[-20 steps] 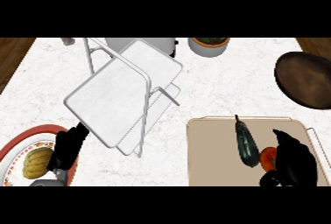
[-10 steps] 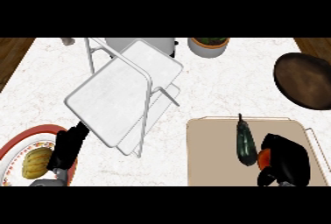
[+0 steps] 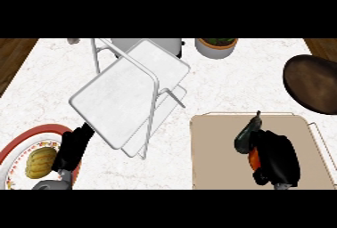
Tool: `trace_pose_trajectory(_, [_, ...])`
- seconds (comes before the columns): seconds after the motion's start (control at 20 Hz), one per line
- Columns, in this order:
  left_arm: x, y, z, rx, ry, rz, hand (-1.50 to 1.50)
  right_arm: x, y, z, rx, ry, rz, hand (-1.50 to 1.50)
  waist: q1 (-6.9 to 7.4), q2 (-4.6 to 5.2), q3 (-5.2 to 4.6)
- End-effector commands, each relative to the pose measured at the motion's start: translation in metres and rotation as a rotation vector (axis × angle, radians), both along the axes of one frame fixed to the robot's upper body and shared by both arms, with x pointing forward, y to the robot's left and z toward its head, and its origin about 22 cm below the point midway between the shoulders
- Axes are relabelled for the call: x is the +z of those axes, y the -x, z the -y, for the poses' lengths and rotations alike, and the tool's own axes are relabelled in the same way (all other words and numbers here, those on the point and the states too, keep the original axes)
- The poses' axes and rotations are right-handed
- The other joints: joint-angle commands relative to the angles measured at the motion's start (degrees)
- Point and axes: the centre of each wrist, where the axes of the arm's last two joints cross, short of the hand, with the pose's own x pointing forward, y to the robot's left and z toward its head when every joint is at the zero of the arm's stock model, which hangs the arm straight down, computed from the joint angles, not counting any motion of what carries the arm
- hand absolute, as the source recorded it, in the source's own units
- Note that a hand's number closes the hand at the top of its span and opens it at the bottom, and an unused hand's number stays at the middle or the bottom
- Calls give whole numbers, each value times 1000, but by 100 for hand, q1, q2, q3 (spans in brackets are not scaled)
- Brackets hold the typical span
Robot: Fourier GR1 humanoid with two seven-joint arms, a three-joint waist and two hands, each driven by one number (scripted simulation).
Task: Pick the tomato from the tray and place it in the tiered shelf
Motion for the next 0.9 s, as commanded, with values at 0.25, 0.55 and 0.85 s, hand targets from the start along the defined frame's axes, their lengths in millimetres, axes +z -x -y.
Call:
trace_pose_trajectory(0.25, [5, -1, 12, -5, 3, 2, 0, 76, -32, -17, 649, -190, -100, 150, -39, -6, 58])
trace_pose_trajectory(0.55, [-15, 10, -14, 21, -6, -8, 0, 153, -57, 2, 655, -271, 110, 150, -97, 9, 56])
trace_pose_trajectory(0.85, [-3, 6, -10, 13, 5, -5, 0, 200, -66, -17, 650, -577, 220, 150, -83, 2, 56])
